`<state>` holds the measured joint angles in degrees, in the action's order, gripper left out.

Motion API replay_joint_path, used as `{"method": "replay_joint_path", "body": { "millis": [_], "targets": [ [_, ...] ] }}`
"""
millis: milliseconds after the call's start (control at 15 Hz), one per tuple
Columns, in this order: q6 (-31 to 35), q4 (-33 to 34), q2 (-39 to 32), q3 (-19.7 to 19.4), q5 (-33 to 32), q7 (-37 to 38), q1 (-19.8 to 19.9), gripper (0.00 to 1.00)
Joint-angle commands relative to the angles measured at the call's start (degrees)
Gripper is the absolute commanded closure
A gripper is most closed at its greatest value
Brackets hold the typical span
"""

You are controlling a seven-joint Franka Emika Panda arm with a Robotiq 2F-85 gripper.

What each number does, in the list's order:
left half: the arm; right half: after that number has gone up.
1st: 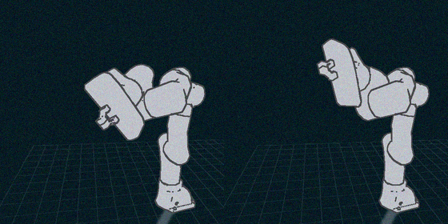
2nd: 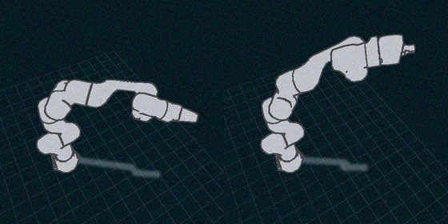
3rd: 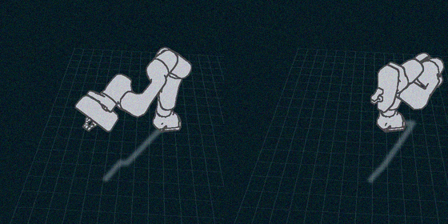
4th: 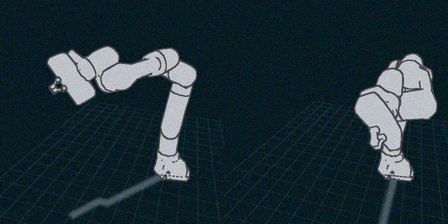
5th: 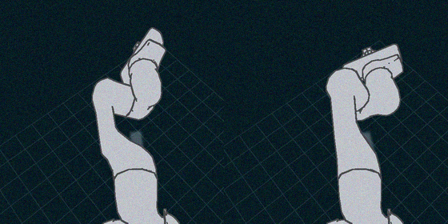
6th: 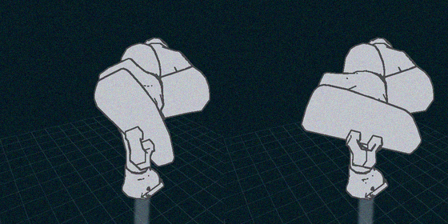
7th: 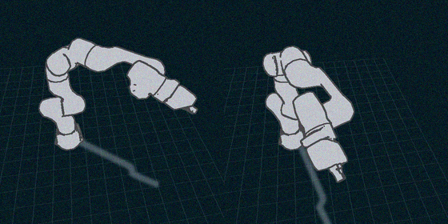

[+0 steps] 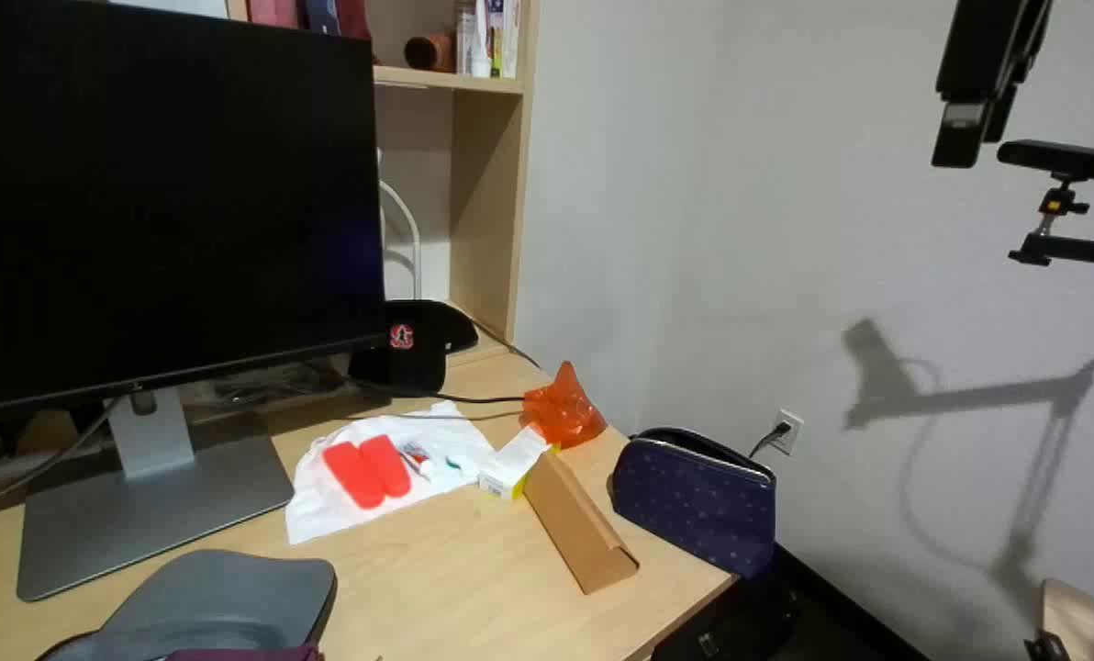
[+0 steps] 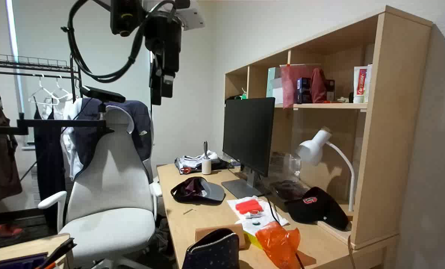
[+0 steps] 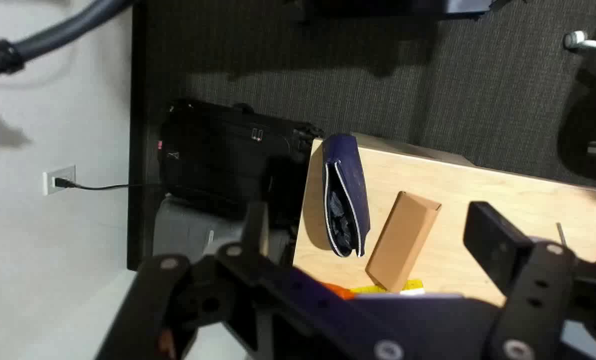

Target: Move the purse to the left

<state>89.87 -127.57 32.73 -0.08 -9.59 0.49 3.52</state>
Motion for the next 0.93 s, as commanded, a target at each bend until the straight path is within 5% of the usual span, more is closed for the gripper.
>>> {"method": "replay_joint_path", "body": {
  "millis": [0,333,733,867],
  "targets": [
    [-0.1,0.1,0.0,-0.4,-0.2,0.2,-0.6,0.00],
    [0.9,0.0,-3.7,0.6,-2.4,0.1,-0.8,0.00],
    [21.6,-6.5,-9.6,-1.1,-2.2,-3.5,-2.2,0.00],
    [23.7,-6.0,-10.9,-0.9,-3.2,-4.3,-1.6,0.00]
  ]
}}
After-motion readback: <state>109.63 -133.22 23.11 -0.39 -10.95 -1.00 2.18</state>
